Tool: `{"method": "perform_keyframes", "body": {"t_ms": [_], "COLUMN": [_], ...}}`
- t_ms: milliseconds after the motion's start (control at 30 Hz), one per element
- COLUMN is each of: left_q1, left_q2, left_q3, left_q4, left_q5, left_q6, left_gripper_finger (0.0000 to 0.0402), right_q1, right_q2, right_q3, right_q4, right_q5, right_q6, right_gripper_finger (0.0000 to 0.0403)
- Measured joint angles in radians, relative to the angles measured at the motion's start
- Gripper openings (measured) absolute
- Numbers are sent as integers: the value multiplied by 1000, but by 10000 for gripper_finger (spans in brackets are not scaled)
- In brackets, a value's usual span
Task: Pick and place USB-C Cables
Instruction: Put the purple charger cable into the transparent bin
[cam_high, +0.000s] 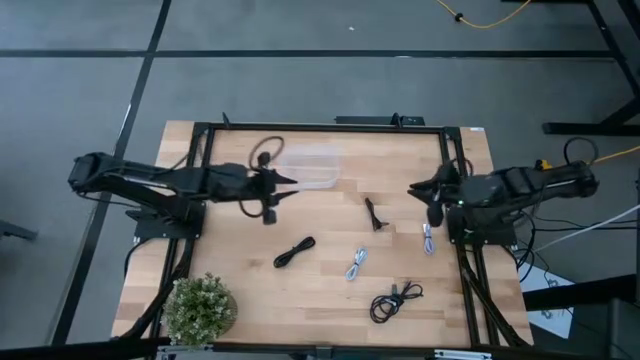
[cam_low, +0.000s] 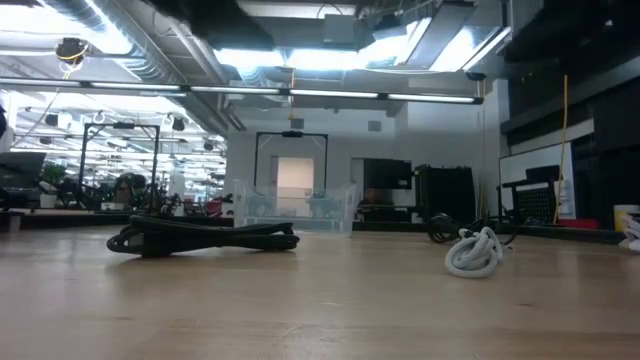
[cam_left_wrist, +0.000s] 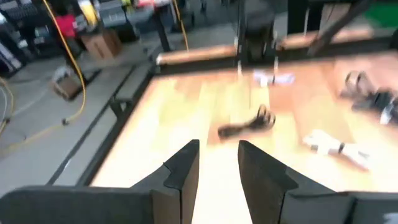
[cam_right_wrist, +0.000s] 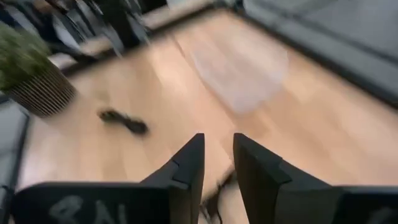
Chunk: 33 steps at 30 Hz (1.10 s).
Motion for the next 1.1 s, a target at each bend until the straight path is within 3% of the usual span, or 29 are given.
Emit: {"method": "perform_keyframes", "body": {"t_ms": [100, 300, 400, 600, 1100], "left_q1": [0, 0, -1, -1, -1], "left_q2": [48, 70, 70, 70, 70], "left_q3": [0, 0, 0, 0, 0], "left_q4": [-1, 9, 14, 21, 19], "left_q5": [-36, -59, -61, -61, -60], "left_q6": [0, -2, -2, -1, -8], "left_gripper_finger": [105, 105, 105, 105, 105], "right_q1": [0, 0, 0, 0, 31], "right_q2": [75, 229, 296, 377, 432], "right_q3": [-2, -56, -110, -199, -173], "right_q4": [-92, -310, -323, -241, -274], "right_q5": [-78, -238, -317, -461, -437], "right_q6": [137, 589, 741, 816, 950], "right_gripper_finger": [90, 90, 90, 90, 90]}}
